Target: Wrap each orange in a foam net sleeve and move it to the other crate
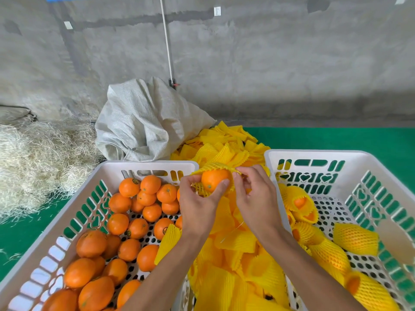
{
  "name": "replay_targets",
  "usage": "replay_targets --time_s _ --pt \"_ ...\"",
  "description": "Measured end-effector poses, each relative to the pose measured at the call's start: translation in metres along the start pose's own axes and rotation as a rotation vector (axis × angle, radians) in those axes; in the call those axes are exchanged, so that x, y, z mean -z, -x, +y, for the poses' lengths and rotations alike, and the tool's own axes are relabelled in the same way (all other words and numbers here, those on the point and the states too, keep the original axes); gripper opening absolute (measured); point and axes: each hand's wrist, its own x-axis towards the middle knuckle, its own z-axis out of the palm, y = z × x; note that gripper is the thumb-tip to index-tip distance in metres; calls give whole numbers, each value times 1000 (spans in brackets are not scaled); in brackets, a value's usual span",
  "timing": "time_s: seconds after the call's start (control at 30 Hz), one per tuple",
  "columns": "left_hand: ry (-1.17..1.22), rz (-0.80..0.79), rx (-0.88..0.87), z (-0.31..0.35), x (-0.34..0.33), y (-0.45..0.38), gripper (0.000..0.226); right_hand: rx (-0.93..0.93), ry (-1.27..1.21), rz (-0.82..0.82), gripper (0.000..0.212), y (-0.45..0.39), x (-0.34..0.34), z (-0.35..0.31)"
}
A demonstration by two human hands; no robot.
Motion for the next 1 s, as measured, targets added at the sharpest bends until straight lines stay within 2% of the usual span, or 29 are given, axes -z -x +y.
replay_targets --time_s 0.17,0.33,0.43,0.63,0.73,0.87,1.0 --pt "25 39 12 -4 1 -3 68 118 22 43 16 0 0 -7" --pt "-63 -81 -10 -7 1 -2 84 341 153 -35 12 3 3 -3" --pt "-115 -112 -18 -7 2 -5 75 431 165 -56 14 2 3 -1" --pt "-70 -118 19 -8 6 -10 65 561 130 -125 14 -1 9 4" --pt "-47 -136 -7 -10 3 -6 64 447 86 -118 24 0 9 4" --pt "-61 -234 -52 -10 -2 -2 71 138 140 -102 47 2 5 2" --pt "-147 -295 -106 -10 0 -1 81 -57 185 -246 80 4 -1 11"
